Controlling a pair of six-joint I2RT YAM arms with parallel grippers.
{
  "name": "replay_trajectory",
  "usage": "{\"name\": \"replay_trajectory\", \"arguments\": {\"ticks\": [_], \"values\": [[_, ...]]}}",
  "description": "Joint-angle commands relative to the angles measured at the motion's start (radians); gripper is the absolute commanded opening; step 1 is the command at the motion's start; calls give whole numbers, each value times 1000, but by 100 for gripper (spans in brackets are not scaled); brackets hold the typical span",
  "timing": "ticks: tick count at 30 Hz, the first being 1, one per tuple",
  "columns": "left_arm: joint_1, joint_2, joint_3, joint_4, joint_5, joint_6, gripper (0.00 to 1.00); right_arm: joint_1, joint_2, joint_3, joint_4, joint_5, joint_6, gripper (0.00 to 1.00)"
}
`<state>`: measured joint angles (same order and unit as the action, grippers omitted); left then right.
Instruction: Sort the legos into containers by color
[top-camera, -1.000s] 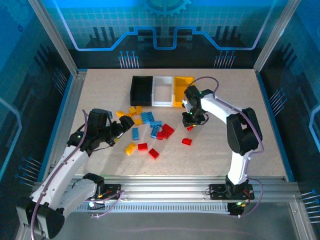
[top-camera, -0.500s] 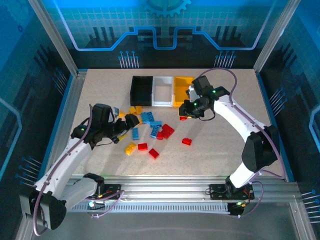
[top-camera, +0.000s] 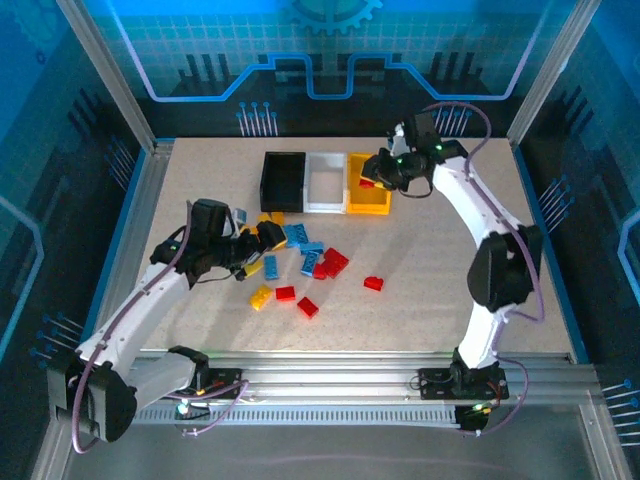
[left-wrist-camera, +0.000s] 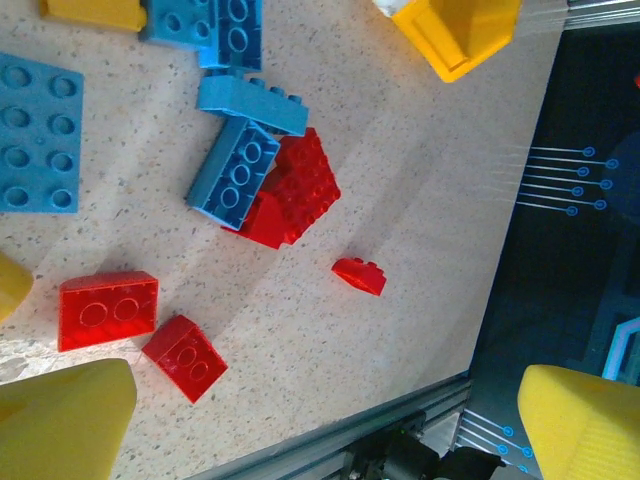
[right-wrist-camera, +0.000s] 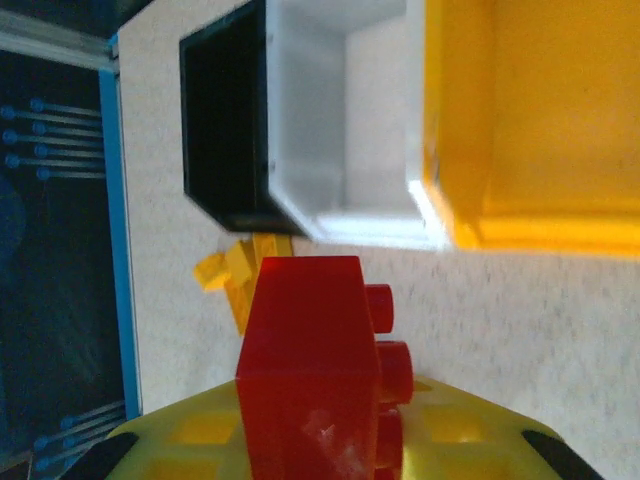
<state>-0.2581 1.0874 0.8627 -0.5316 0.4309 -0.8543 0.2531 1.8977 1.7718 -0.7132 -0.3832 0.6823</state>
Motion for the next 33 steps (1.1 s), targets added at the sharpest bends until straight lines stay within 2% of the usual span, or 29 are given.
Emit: {"name": "replay_trajectory", "arguments": {"ticks": [1,5,11,16,21,27,33], "values": [[-13,-30,18,-17,-22,-36,99,-14,138,120,-52,29,-55,20],[-15,-75,11,-53,-43,-45,99,-14,280,273,-100,70,-80,20],[-15,-35,75,-113,-47,-15,99,-16,423,414,-157,138,-106,21],[-15,-38,72,-114,-81,-36,99,-28,516,496,-210,143,-128,30],[-12,-42,32,-77,-95,-56,99,-39,511,491,-211,130,-138,40],[-12,40,49,-18,-77,-55,99,-39,472,494,-234,100,-174,45],[-15,119,88,37,-58,-33,99,-22,288,360,-243,102,-241,53]]}}
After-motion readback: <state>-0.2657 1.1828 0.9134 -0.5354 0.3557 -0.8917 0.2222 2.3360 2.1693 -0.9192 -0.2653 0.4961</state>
